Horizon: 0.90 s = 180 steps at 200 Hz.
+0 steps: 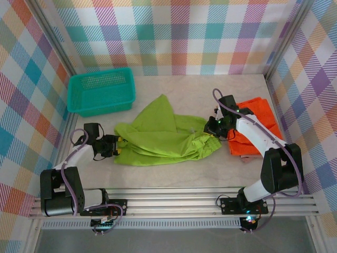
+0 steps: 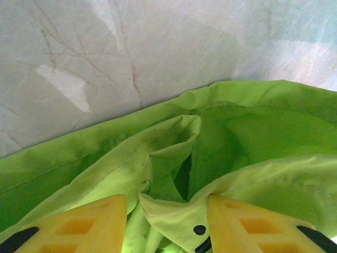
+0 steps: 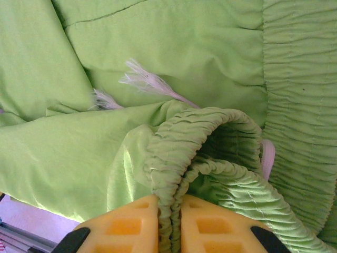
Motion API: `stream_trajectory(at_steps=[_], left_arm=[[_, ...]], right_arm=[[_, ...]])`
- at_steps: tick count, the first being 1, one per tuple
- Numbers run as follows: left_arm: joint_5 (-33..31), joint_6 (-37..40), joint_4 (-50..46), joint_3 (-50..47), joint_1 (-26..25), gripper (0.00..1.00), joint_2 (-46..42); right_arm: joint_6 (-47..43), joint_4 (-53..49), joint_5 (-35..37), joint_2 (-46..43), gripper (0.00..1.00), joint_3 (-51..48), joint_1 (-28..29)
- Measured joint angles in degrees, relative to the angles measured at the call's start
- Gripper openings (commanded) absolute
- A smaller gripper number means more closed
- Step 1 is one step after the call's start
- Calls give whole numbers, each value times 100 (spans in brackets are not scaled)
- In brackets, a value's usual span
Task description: Fold and stack the shorts
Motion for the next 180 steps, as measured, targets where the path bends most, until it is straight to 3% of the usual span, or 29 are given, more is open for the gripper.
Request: stream_trajectory(at_steps=[20,85,124,180], left_arm=[[2,-2,81,0,-4,40,63],[-11,81,136,107,-9,0,343],[-46,540,-675,1071,129,0,216],[11,1534,-2083,2977,850,0,-457]], right_arm=[[0,0,0,0,17,0,0],[-2,-4,4,-7,16,0,0],[-7,-127,66,-179,16,37,-33],[-116,-431,90,-675,16,717,-361]])
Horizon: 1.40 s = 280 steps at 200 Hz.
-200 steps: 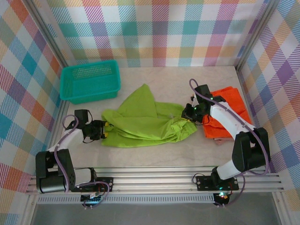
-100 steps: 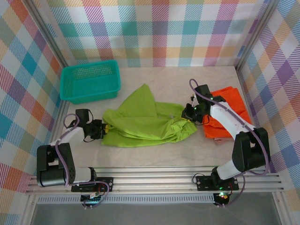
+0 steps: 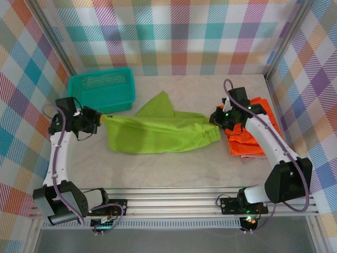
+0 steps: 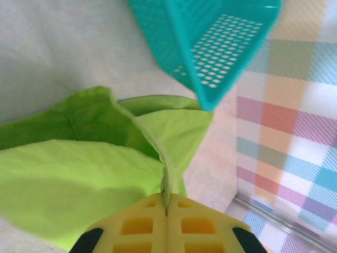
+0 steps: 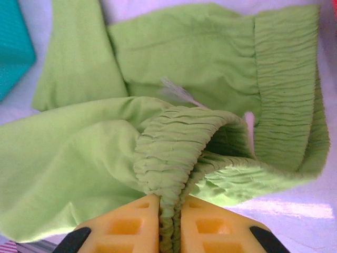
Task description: Fold and stack the shorts
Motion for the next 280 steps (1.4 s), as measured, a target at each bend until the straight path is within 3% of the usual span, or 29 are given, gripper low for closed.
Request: stream_trajectory(at_steps=[49,79,107,147,179,209,243,280], left_arm=[[533,310,-800,1556,269,0,96],[726,374,-951,2774,273,0,352],[833,330,-861,3296,273,0,568],[669,214,-719,3810,271,0,1554],[369,131,-730,4878,267,0,2426],[264,131,-717,6258,267,0,2603],[293,177,-407,6188,267,0,1670],[326,345,-13,3832,267,0,-334]], right_arm=[[-57,-208,-26,-160,16,1156,-168],[-70,-341,-48,-129,15,1882,-205],[-55,-337,-116,101,12,2406,-269],[33,-164,-487,1609,3,3840,-310],[118,-90,-940,3110,0,5847,-315],[114,28,-1198,3392,0,6942,-321],[-92,380,-1266,2559,0,6450,-407],[-634,743,-1108,1108,1,4282,-476]])
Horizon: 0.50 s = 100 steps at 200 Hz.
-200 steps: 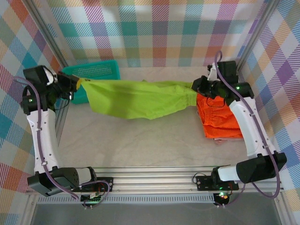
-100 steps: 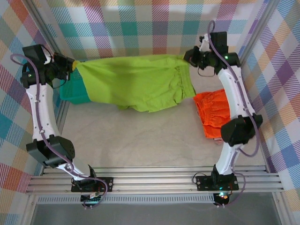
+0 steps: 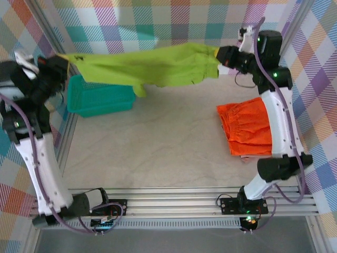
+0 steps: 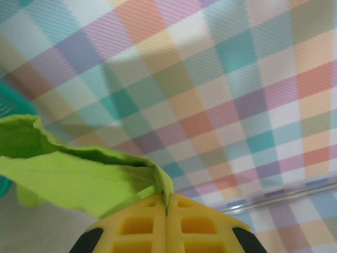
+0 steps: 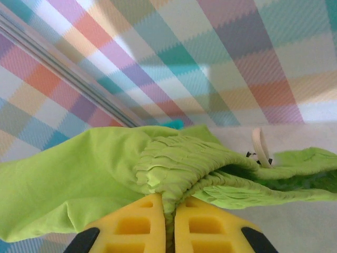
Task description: Fold and stack the shorts
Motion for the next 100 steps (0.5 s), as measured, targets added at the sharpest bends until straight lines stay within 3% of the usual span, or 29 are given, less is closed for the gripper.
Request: stream_trajectory(at_steps=[34,55,100], left_arm=[[4,136,-42,-2389,-50,0,-1480],[-63,219,-275,-3320,-85,0,-2092],[-452,728,-1121,-3497,-302,0,-2970]], right_arm=[[-326,79,199,-883,2,-2221,-4],[-328,57,251,-1316,2,-3440,-4],[-118,-98,-35,-2240,3,-5056,-4]])
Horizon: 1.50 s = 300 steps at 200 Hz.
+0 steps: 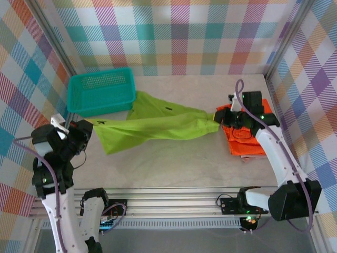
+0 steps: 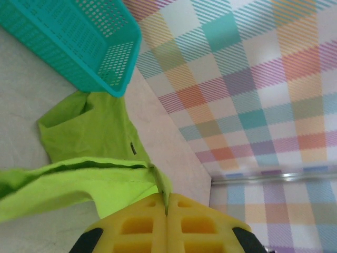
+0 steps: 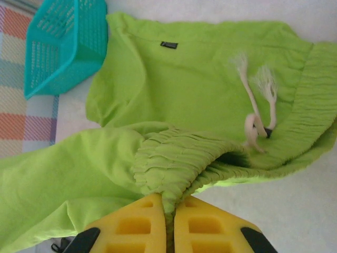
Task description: Fold and stack the shorts
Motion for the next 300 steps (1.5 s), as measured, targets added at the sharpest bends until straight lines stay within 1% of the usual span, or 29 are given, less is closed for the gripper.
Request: stream_trajectory(at_steps=[16,40,61,74,92,110,136,157,177,221,238,247,251,257,264,277,292,300], left_arm=[[-129,103,-122,57,-57,0,-197],[-531,162,-433,57,-66,0,-269],[-713,186,-564,57,-76,0,-151],[-745,234,-553,76,-79,0,96],[-745,317,-501,214,-92,0,723],[-800,398,-269,332,-232,0,1410],[-1091,463,131,546,-673,0,2459],[-1432,557,428,1012,-1121,0,3364],[-1663,616,704,1497,-1366,0,4105],[-1818,636,1023,2302,-1432,0,5407],[-1779,636,1043,2664,-1438,0,5917],[-1746,636,1040,2879,-1462,0,6201],[-1729,640,1043,2968,-1473,3,6314],[-1709,651,1047,3130,-1504,11,6518],[-1679,682,1056,3311,-1532,22,6743],[-1598,713,1082,3648,-1580,43,7125],[-1497,798,1045,4109,-1615,56,7532],[-1464,822,984,4315,-1620,62,7667]], right_arm=[[55,-103,-70,-332,3,-326,0],[225,-275,-61,-820,3,-728,0],[400,-400,-59,-986,3,-846,2],[522,-396,-35,-957,3,-846,2],[682,-391,37,-815,3,-833,4],[817,-376,166,-538,3,-713,15],[1036,-229,485,-188,4,-446,17],[1167,-94,752,114,5,-229,15],[1215,-15,938,479,5,-9,11],[1292,190,1075,1300,9,479,-50],[1346,247,1108,1550,13,636,-111],[1405,278,1106,1681,18,708,-164],[1425,299,1113,1742,22,743,-186],[1475,326,1119,1823,30,782,-225],[1543,352,1163,1930,41,824,-282],[1644,382,1207,2129,54,907,-415],[1766,341,1191,2385,64,1115,-538],[1786,306,1178,2498,68,1272,-581]])
